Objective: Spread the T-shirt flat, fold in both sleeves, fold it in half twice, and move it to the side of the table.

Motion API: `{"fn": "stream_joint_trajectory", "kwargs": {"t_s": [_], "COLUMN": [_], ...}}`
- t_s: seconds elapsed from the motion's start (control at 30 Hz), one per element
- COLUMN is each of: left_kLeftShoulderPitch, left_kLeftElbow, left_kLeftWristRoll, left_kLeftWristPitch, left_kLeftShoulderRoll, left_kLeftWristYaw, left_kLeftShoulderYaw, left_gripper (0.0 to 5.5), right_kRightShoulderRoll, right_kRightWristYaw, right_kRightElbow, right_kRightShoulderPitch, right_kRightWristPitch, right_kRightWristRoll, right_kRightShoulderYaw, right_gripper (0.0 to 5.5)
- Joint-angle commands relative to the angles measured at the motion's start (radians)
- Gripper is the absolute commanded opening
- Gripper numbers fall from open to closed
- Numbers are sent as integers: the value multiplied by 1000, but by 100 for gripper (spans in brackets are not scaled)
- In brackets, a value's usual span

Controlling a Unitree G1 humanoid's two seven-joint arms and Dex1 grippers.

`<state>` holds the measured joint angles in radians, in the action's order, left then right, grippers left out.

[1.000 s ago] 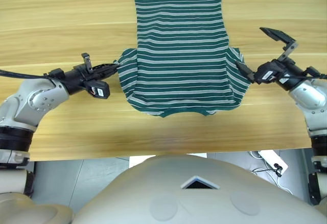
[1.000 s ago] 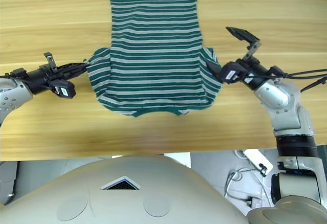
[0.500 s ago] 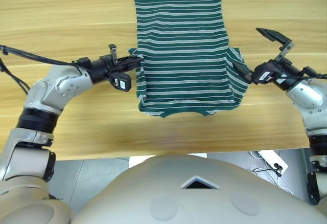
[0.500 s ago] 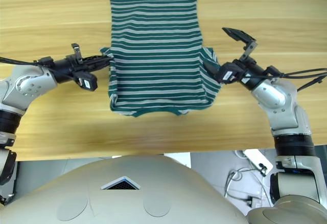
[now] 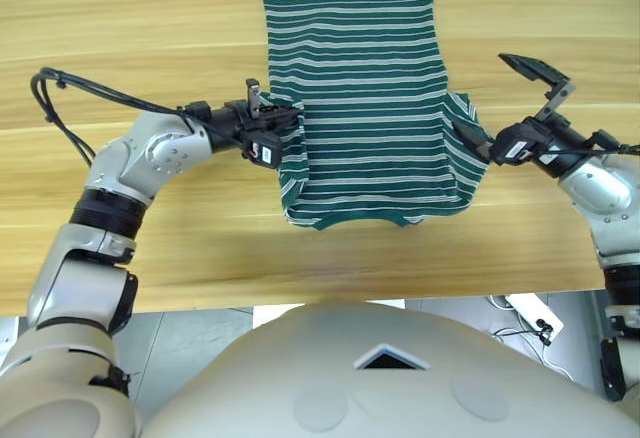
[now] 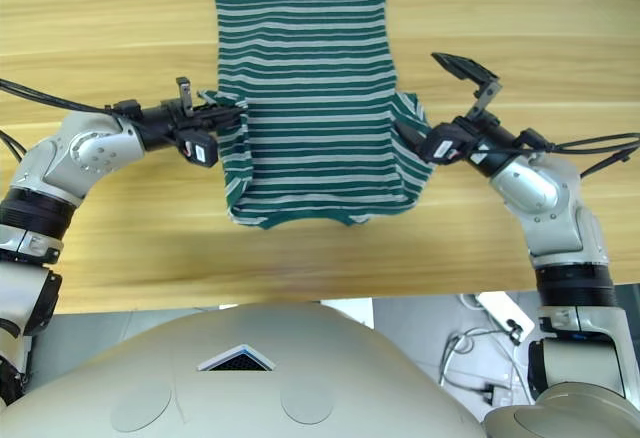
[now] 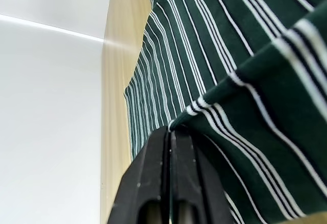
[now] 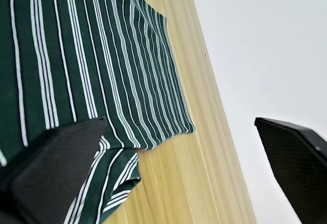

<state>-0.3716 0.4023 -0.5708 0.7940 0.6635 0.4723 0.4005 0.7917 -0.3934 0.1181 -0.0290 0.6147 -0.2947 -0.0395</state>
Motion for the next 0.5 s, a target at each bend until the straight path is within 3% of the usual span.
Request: {"fn": "stream_joint_trajectory", "kwargs": {"t_s": [0.03, 0.5], "left_kLeftShoulderPitch": [-25, -3], "left_kLeftElbow": [28, 5], "left_kLeftWristRoll": [-47, -55], "left_kLeftWristPitch": [3, 11], "left_kLeftShoulderRoll": [-30, -38], "left_kLeftWristYaw": [-7, 12], "left_kLeftShoulderYaw": [44, 90], "left_gripper": [2, 2], "right_kRightShoulderRoll": [-11, -23], "right_kRightWristYaw": [-8, -12], "right_kRightElbow": [-13, -19], "right_kRightShoulderPitch": [2, -2], "right_kRightWristPitch": [-9, -12], "right_kRightWristRoll": [4, 5], "right_kRightShoulderYaw": [-3, -4], "right_gripper": [540, 540]}}
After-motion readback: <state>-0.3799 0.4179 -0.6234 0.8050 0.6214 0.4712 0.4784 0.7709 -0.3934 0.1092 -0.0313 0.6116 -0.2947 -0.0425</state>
